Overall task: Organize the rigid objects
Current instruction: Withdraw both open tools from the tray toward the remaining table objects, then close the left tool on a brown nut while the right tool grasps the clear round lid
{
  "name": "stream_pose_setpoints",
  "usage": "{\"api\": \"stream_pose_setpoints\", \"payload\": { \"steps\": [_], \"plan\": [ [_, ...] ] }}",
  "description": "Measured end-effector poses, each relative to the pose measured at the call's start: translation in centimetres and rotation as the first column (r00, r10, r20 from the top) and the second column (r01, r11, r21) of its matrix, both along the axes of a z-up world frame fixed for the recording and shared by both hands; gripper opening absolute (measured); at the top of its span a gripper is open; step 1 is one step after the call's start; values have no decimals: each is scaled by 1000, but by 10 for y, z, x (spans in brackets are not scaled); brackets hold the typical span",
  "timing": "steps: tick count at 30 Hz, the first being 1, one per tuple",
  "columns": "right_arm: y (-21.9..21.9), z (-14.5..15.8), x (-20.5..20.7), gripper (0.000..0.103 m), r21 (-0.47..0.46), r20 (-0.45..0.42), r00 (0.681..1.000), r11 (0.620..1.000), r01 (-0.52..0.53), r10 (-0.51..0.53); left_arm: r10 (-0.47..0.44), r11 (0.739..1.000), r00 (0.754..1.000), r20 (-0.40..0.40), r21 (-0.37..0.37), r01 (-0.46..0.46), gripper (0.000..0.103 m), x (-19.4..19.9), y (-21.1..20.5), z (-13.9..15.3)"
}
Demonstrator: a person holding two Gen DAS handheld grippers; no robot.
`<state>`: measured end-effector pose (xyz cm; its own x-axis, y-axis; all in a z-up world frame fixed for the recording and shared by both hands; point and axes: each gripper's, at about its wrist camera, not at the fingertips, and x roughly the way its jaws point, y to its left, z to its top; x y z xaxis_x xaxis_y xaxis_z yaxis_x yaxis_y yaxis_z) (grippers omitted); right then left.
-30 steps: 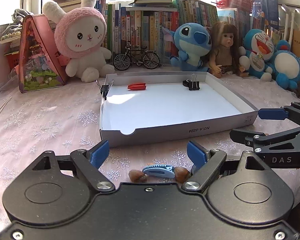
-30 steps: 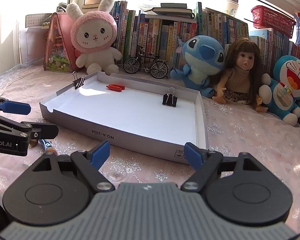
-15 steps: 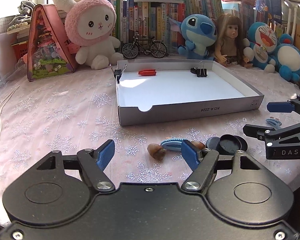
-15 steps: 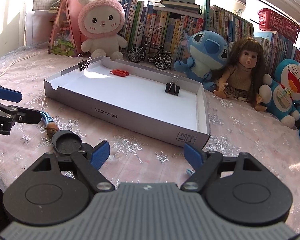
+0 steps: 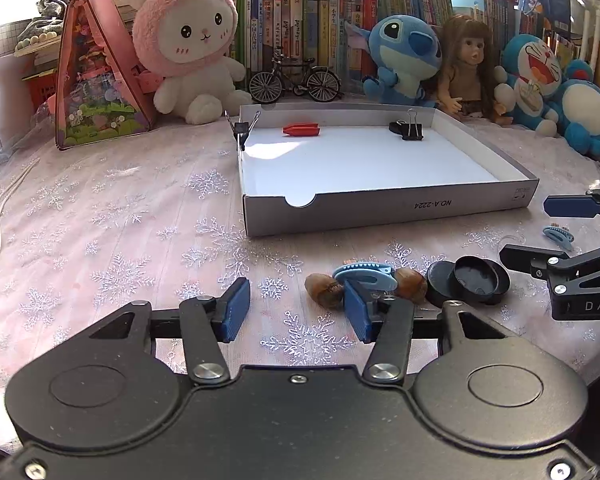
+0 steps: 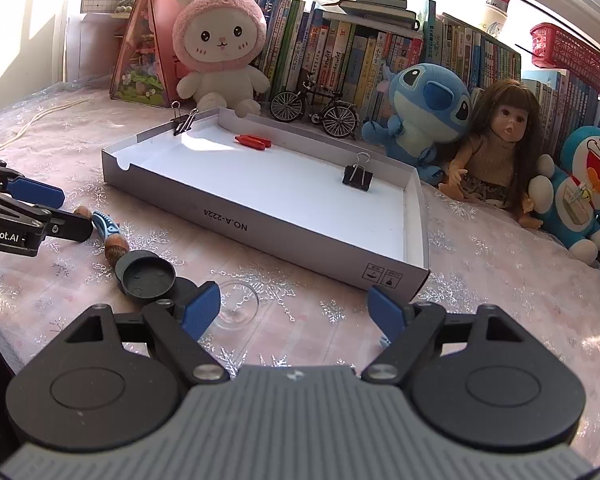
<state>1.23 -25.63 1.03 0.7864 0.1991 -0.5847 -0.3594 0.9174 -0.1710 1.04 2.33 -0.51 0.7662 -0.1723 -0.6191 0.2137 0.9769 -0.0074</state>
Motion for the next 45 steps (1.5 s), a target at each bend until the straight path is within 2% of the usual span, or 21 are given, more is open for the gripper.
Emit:
{"api": "stream_pose_setpoints", "payload": {
  "steps": [5, 11, 16, 25, 29, 33, 37, 45],
  "plan": [
    [1, 1, -4, 87, -14, 2, 1000, 1000, -28, 28, -3, 1000, 1000, -2, -12, 3, 44, 4, -1, 0],
    [2, -3, -5, 77, -28, -9, 999, 999, -46, 45, -4, 1000, 1000, 15, 14, 4, 38, 6, -6, -2],
    [3, -2, -11, 77, -31, -6, 997, 997, -77, 77, -6, 1000, 1000, 19, 16, 6, 33, 7, -7, -2],
    [7, -1, -26, 77, -48, -2, 992, 991, -128, 128, 1, 1000, 1000, 17, 7, -1, 31, 7, -6, -2],
    [8, -4, -25, 76, -23, -14, 994, 994, -106, 106, 5, 1000, 1000, 16, 2, -5, 30, 6, -6, -2],
    [4, -5, -22, 72, 57, -44, 998, 998, -32, 35, 8, 1000, 1000, 14, -4, -8, 29, 5, -5, -1],
    [5, -6, -27, 68, 80, -29, 1000, 997, 14, -11, 6, 1000, 1000, 13, -5, -5, 27, 5, -6, -1],
    [9, -7, -27, 51, 116, -56, 998, 993, 39, -32, 5, 1000, 1000, 12, -8, -4, 24, 4, -7, -1]
  ]
}}
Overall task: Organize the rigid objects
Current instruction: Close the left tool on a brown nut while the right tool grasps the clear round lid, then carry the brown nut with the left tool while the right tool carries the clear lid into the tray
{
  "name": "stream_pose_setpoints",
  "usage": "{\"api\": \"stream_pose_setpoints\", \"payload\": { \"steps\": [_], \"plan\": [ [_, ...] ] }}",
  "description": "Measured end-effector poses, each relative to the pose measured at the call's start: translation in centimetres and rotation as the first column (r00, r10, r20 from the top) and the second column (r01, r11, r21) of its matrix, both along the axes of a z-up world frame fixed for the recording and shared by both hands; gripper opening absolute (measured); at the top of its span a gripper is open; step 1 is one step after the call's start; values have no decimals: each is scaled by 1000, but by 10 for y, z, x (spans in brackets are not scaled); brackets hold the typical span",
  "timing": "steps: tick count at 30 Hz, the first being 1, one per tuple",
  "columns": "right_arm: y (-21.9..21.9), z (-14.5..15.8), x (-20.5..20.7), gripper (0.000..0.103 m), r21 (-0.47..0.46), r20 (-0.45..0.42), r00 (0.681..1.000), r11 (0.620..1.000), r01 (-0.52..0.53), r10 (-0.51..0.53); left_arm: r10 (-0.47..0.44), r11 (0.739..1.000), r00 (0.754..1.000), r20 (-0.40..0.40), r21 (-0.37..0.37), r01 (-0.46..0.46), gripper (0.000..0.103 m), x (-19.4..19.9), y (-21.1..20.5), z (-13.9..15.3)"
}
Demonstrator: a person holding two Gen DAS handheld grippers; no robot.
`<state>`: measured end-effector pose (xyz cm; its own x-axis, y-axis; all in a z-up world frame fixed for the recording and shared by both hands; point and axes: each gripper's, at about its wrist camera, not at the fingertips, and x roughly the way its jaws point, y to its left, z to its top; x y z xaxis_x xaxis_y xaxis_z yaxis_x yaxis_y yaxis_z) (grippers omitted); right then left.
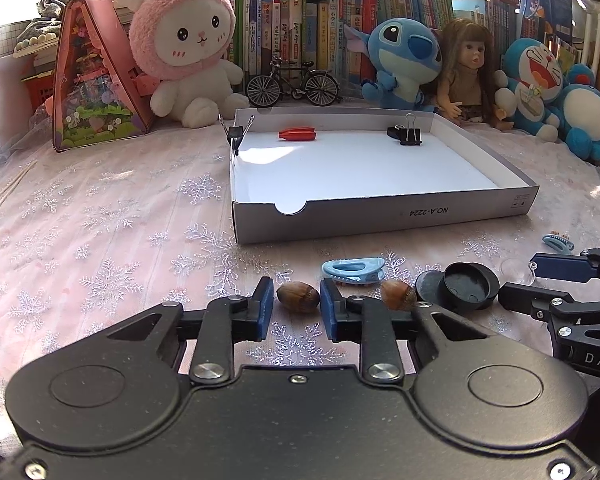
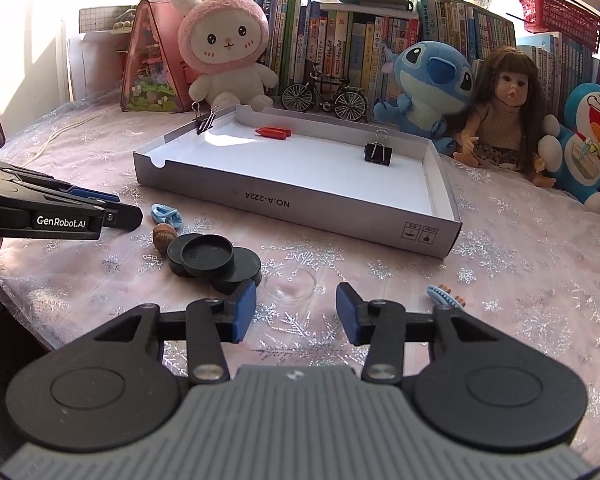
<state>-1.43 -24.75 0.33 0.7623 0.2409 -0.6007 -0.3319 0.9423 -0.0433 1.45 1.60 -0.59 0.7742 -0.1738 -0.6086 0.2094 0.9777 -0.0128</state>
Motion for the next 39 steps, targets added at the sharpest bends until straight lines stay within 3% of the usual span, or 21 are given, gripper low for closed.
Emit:
{"api": "stream_pose_setpoints", "payload": {
  "steps": [10, 21, 39],
  "plan": [
    [2, -2, 5, 39, 6, -7, 999, 999, 33, -33, 1, 1000, 1000, 6, 2, -1, 22, 1, -1, 1],
    [-1, 1, 11, 39, 26, -27, 998, 998, 58, -57, 24, 999, 1000, -5, -35, -25, 22, 4, 3, 7],
    [-17, 27, 26, 39, 39, 56, 993, 994, 106, -108, 44, 996, 998, 45, -75, -40, 22, 15, 7, 36]
  ]
}}
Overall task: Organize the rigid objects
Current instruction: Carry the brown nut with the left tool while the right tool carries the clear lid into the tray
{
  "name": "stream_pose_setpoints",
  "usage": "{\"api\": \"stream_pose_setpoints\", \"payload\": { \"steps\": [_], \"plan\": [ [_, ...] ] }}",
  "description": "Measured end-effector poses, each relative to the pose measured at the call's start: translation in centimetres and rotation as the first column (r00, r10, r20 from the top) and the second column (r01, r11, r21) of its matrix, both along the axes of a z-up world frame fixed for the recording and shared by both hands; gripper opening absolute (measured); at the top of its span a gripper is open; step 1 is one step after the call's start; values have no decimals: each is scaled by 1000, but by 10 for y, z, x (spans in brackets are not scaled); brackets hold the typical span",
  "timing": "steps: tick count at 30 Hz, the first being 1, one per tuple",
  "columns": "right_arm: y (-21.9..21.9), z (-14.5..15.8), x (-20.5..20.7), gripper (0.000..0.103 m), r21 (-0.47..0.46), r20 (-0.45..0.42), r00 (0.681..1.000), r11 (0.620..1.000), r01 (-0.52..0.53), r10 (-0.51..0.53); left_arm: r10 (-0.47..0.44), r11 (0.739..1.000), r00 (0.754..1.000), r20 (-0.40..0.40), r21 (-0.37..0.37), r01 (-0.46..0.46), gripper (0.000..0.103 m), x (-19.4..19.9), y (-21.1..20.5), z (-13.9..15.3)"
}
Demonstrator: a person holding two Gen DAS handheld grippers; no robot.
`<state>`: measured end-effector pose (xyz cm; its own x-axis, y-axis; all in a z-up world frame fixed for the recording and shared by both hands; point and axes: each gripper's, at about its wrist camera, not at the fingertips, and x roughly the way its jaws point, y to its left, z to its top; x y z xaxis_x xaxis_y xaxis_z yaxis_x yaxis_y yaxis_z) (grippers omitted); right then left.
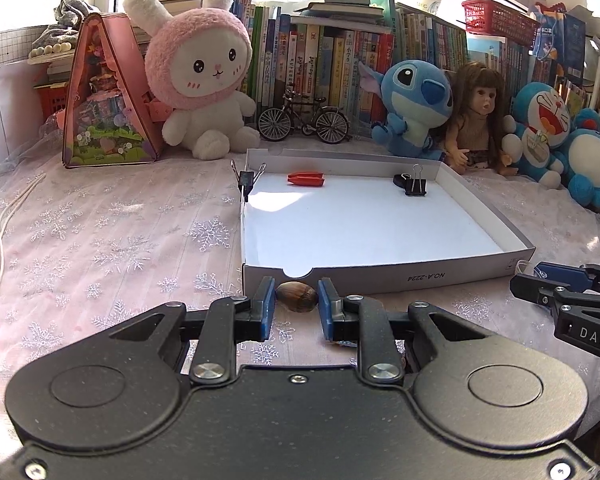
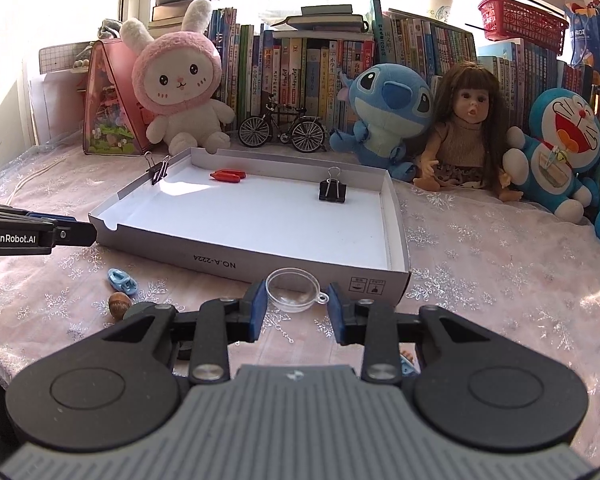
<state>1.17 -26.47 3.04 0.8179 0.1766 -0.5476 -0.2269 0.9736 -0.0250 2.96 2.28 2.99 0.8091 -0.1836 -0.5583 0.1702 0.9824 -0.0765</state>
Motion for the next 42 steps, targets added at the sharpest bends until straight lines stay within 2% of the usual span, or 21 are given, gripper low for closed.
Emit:
{"api": "stream_pose_setpoints", "payload": {
  "steps": [14, 25, 32, 42],
  "plan": [
    [-1, 7, 23, 39, 18, 8, 1000, 1000, -2, 2, -39, 999, 999, 37, -23, 40, 22, 22, -16, 20],
    [1, 10, 57, 39, 35, 20, 1000, 999, 6, -7, -61, 998, 997, 37, -26, 62, 22, 56, -33, 28],
    [3, 10, 83, 39, 33, 23, 1000, 999, 12, -13, -59, 997, 998, 8, -45, 59, 22, 87, -44, 28],
    [-2, 4, 134, 39, 39, -14, 999, 998, 43, -42, -24, 995, 997, -80, -95, 16, 22, 147, -53, 20]
  ]
}}
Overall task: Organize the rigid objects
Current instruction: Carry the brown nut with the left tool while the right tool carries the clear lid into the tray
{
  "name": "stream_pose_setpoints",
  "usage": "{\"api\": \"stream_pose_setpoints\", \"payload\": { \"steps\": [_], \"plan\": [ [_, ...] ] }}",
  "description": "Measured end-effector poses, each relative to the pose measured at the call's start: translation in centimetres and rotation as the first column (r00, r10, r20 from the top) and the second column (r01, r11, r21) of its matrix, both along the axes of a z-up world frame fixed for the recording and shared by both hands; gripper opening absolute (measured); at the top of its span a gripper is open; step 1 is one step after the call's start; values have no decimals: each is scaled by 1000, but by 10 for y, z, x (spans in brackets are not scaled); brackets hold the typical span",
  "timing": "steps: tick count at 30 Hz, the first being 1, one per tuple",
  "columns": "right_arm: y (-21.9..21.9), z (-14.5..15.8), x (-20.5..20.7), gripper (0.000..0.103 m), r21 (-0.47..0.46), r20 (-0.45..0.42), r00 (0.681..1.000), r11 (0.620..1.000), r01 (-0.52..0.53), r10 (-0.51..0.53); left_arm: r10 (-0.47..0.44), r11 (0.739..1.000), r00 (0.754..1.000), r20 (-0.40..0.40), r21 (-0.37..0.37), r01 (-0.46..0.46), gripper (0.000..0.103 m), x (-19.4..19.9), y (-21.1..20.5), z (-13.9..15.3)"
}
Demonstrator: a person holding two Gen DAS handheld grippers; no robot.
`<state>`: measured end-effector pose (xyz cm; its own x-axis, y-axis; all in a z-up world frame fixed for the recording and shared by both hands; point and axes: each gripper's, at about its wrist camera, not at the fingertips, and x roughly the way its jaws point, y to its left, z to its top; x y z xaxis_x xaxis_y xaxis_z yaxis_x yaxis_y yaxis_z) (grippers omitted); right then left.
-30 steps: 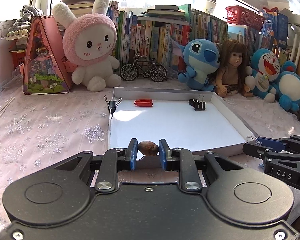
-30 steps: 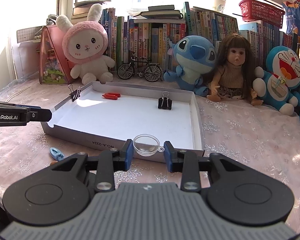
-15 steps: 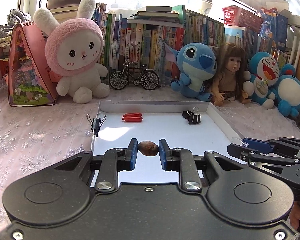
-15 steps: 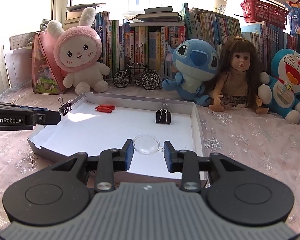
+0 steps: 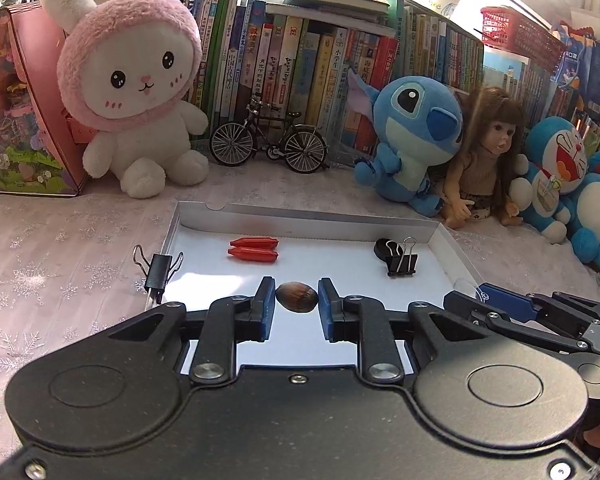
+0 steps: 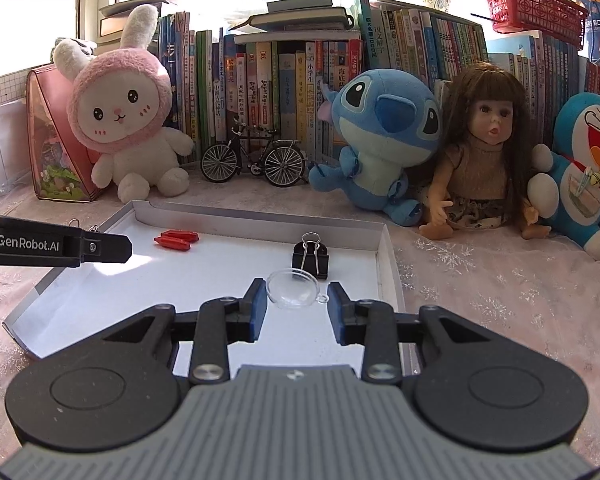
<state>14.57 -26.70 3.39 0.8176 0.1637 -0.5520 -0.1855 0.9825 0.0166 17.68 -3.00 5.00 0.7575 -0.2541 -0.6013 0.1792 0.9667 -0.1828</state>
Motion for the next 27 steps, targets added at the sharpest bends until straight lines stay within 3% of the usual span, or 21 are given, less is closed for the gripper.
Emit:
{"api": "stream_pose_setpoints", "payload": {
  "steps": [15, 27],
  "plan": [
    [9, -23, 50, 39, -16, -59, 998, 1000, 24, -25, 41, 989, 999, -19, 142, -37, 22, 46, -32, -33],
    [4, -32, 67, 39, -11, -109, 992, 998, 59, -60, 64, 989, 996, -69, 139, -53, 22, 68, -35, -45]
  ]
}}
